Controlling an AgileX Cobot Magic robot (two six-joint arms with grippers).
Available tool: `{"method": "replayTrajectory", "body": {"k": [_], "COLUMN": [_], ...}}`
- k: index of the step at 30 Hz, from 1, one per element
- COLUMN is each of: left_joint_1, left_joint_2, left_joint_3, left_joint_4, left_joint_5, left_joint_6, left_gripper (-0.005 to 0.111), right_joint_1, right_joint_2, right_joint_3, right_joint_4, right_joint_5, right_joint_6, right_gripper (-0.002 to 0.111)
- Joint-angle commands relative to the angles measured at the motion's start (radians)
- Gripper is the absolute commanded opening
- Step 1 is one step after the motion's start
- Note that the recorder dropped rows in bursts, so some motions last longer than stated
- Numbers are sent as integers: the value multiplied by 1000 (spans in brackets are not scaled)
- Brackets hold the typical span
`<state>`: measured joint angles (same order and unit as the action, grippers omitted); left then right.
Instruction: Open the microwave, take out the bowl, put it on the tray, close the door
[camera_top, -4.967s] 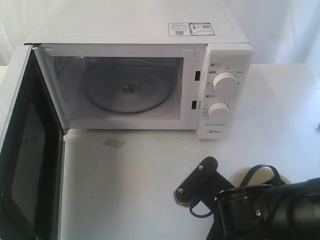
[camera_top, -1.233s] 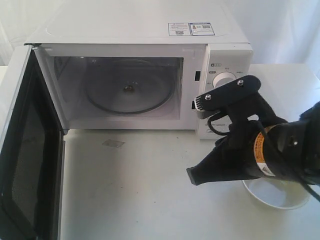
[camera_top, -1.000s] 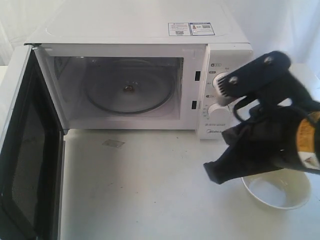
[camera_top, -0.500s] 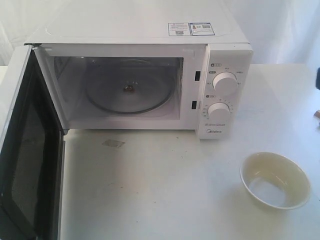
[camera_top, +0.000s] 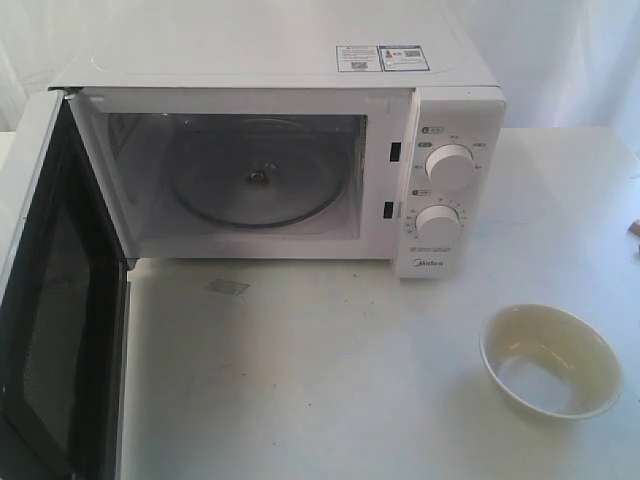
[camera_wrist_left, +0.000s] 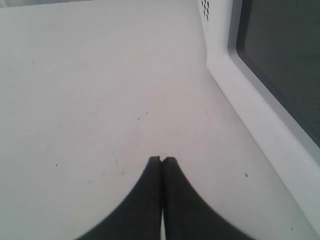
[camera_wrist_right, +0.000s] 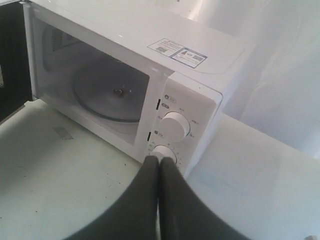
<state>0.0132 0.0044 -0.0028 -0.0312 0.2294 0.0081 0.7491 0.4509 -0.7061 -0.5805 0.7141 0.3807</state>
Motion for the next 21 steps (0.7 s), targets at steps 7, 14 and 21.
{"method": "replayTrajectory", "body": {"k": [7,14,21], "left_joint_1": [2,2,2], "left_joint_2": [-4,-4,-4], "left_joint_3": [3,3,3], "left_joint_4": [-5,-5,-5], "left_joint_5": [2,2,2], "left_joint_6": [-8,-8,-8], "left_gripper": [0,0,0], "right_joint_1": [0,0,0], "right_joint_2": [-36,-110,-160], "right_joint_3": [-3,-3,-3], "right_joint_4": [-92,-92,-92], "right_joint_5": [67,95,87], "right_joint_6": [-28,0,26], "right_gripper": [0,0,0]}}
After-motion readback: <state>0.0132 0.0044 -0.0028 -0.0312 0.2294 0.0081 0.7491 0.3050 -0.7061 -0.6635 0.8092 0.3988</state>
